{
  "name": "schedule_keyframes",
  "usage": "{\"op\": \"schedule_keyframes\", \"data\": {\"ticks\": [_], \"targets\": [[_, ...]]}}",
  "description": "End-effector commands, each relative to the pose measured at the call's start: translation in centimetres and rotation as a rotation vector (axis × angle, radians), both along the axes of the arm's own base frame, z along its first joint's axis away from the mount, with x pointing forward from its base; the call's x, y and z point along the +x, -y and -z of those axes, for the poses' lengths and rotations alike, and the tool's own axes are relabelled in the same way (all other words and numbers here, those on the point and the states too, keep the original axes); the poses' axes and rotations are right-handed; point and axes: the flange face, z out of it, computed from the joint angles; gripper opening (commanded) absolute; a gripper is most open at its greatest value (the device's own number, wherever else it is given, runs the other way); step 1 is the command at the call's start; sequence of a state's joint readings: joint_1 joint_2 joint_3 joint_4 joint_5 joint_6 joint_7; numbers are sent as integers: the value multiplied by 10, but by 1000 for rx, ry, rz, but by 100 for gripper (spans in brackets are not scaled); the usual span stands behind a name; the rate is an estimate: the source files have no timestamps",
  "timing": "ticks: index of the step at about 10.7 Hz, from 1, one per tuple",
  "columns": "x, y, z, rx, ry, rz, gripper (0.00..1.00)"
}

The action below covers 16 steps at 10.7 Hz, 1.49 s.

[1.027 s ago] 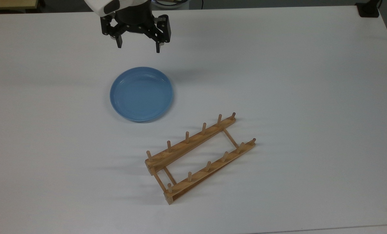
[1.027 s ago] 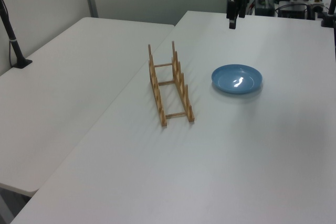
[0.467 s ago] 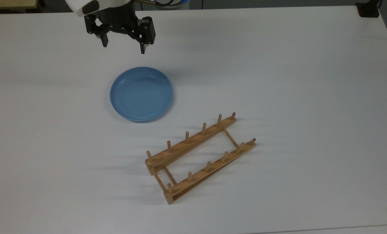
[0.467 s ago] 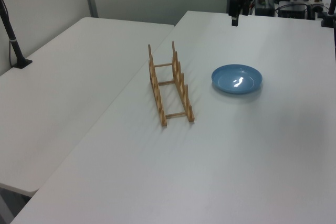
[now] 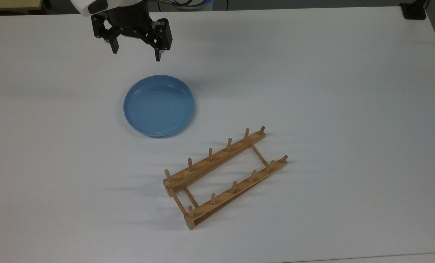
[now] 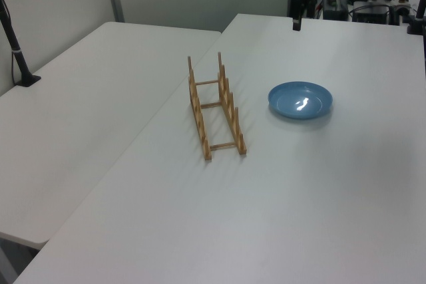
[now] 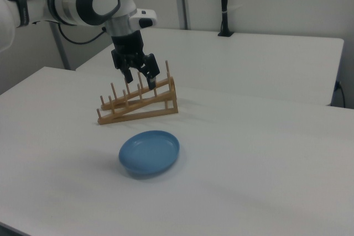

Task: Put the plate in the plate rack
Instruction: 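Move the open gripper toward the light blue plate, then lower the gripper onto the plate rim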

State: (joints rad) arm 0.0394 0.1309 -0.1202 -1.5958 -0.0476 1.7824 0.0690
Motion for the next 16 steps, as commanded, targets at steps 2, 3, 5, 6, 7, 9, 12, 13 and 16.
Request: {"op": "schedule_keyframes", "data": {"ticks": [2, 3, 5, 6, 7, 9, 12, 13, 16], "targets": [[6, 17, -10, 7, 62, 8, 100], [11, 37, 2, 4, 52, -5, 100], [13, 60, 15, 0, 44, -25, 100], [14, 67, 33, 4, 4, -28, 100], [18, 65, 53, 9, -29, -35, 100], [24, 74, 87, 62, -74, -4, 96], [13, 125, 125, 267, -117, -69, 89], [13, 137, 140, 280, -130, -69, 86], [27, 129, 203, 272, -183, -93, 83]]}}
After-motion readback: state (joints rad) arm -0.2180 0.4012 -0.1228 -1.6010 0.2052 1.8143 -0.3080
